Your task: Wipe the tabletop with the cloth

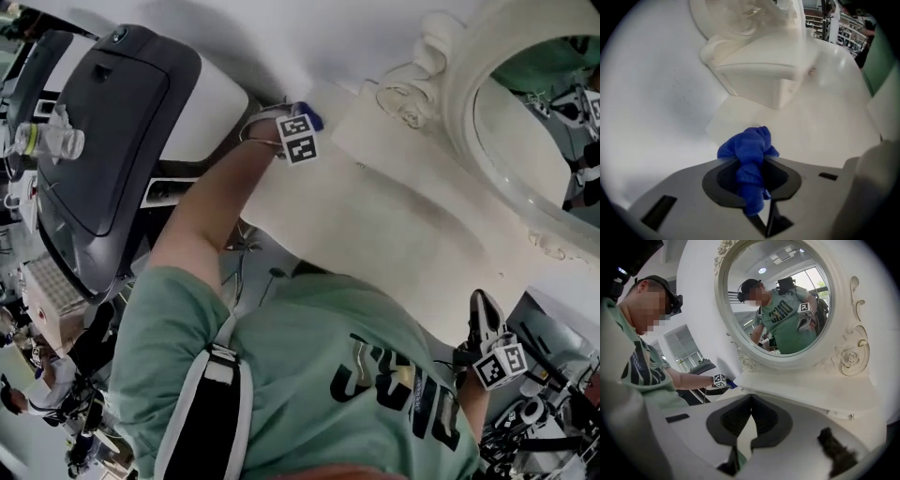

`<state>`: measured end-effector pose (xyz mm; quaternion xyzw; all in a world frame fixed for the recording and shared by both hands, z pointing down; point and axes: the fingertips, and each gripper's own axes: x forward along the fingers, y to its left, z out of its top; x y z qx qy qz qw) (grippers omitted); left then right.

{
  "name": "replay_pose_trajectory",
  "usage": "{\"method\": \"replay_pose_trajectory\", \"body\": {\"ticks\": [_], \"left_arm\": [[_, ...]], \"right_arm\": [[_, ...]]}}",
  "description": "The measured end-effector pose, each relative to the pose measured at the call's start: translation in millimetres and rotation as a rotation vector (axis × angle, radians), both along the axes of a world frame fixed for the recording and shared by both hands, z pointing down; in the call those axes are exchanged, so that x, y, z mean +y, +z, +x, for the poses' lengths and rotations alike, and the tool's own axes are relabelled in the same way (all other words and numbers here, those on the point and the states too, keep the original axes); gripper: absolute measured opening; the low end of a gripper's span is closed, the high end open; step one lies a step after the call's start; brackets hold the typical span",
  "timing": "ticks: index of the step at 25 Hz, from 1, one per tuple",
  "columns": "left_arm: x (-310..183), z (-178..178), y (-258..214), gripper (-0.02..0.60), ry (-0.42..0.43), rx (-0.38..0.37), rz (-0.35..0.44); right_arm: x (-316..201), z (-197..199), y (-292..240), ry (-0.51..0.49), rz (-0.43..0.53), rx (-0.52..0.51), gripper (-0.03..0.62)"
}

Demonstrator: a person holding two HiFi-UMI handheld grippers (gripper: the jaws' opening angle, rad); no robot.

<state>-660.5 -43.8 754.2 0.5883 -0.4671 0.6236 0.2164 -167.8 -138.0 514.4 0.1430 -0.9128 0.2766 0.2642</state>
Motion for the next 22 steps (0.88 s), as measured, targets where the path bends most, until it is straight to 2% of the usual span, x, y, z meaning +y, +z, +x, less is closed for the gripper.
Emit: {"method": "replay_pose_trajectory", "body": {"ticks": [5,8,11,14,18,20,22], "left_arm": [[130,82,1,0.106,-0.072,0.031,-0.074],[191,116,0,0.106,-0.167,0.049,-0.081],[229,135,-2,0.106,-0.290,0.087,-0.054],[248,146,-4,0.107,-0.401,0.138,-0.025],[271,153,-7,0.109,-0.491,0.276,-0.031],[260,141,-22,0.109,-0.506,0.318,0.025],[210,112,-48,0.109,-0.458,0.319,0.132]], "right_arm": [[14,29,-1,-0.072,-0.003,-0.062,0.012],[18,44,-2,-0.117,0.002,-0.077,0.012],[21,59,-6,-0.134,0.002,-0.073,0.012],[13,58,-11,-0.159,0.010,-0.071,0.012],[6,39,-17,-0.166,0.017,-0.078,0.012],[2,21,-22,-0.160,0.026,-0.082,0.012],[-2,2,-27,-0.145,0.036,-0.084,0.012]]}}
